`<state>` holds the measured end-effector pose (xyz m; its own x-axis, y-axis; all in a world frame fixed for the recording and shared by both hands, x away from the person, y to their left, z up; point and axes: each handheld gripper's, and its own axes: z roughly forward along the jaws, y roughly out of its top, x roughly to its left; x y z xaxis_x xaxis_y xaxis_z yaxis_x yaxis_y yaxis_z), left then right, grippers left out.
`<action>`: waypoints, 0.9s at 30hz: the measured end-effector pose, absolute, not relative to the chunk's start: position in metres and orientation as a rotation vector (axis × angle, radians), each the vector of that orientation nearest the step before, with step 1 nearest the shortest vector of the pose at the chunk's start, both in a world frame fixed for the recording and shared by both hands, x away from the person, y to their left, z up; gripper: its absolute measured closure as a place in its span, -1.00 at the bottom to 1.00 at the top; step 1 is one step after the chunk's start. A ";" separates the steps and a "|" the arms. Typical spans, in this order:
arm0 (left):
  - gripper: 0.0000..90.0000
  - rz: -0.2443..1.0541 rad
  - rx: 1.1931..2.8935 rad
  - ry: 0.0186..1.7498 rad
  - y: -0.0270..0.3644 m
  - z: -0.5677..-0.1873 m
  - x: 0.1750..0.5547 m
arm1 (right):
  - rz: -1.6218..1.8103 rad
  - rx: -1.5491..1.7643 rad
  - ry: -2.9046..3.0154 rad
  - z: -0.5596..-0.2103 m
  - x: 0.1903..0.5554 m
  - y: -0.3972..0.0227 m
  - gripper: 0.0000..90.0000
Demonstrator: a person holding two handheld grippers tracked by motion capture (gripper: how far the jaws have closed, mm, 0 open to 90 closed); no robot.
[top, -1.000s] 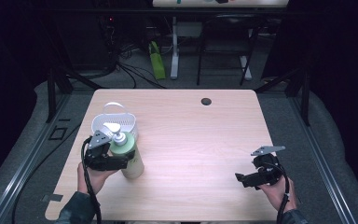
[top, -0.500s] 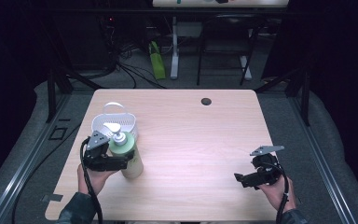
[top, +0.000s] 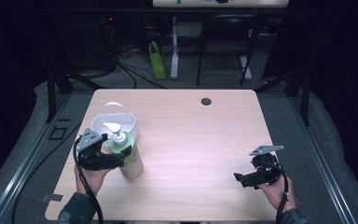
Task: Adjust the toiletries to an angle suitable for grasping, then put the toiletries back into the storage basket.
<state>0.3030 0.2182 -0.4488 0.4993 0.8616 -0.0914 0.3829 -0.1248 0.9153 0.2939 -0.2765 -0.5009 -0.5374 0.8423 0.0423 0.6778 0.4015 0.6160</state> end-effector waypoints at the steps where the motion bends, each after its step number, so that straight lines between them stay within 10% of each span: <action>1: -1.00 0.582 1.717 1.061 0.218 -0.448 0.303 | 0.851 1.329 2.385 -0.501 0.294 -0.277 -1.00; 27: -0.82 0.600 1.611 0.987 0.209 -0.435 0.301 | 0.848 1.311 2.403 -0.501 0.295 -0.275 -1.00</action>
